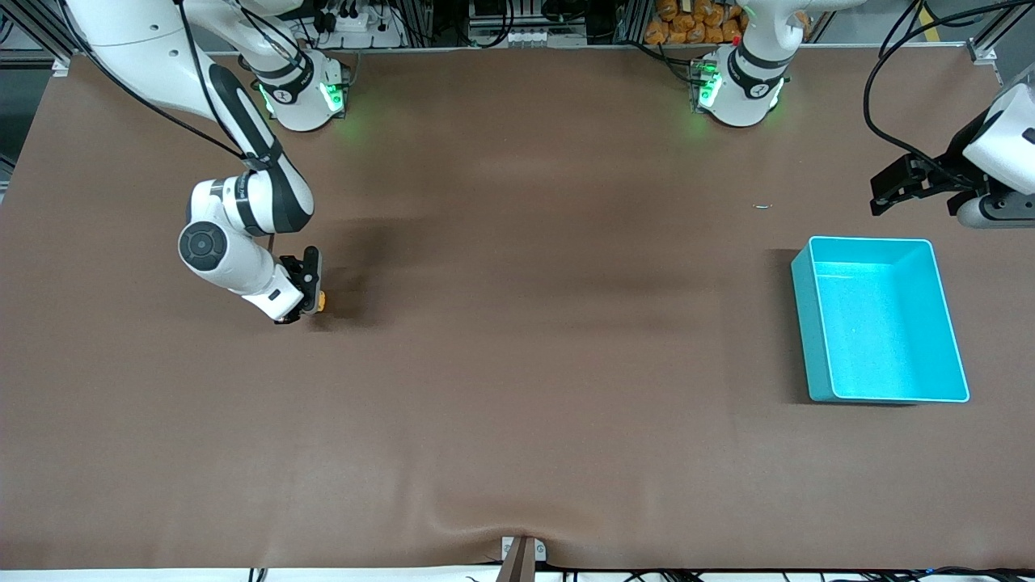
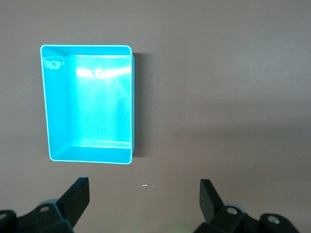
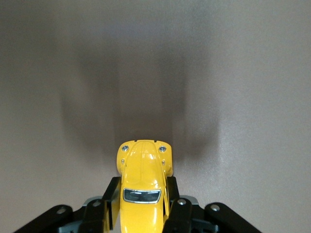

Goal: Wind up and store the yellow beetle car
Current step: 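Drag the car backward along the table with the right gripper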

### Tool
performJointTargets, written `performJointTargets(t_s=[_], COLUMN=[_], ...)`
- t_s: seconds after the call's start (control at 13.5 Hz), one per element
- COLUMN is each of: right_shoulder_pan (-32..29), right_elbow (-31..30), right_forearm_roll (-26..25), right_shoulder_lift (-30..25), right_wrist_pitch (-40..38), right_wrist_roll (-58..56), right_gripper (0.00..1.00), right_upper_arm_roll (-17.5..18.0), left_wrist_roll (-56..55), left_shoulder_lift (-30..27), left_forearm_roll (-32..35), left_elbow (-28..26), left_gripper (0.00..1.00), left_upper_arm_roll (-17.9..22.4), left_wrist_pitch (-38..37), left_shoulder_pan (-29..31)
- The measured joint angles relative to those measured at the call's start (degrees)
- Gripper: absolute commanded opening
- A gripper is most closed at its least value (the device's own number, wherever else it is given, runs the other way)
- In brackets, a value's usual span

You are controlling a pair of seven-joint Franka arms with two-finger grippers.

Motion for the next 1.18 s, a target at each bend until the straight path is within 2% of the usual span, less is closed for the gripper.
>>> performJointTargets(t_s=[1.18], right_shoulder_pan=[-7.1], right_elbow=[0.4], right_forearm_roll=[0.0], right_shoulder_lift=[0.4], right_wrist_pitch=[-0.8], right_wrist_roll=[-6.2], right_gripper=[0.2], right_upper_arm_roll=[-0.4], left_wrist_roll=[0.0], left_shoulder_lift=[0.1], left_forearm_roll=[0.0], left_elbow=[0.0], left_gripper=[1.0], left_upper_arm_roll=[0.0], left_wrist_pitch=[0.0], left_shoulder_pan=[0.0])
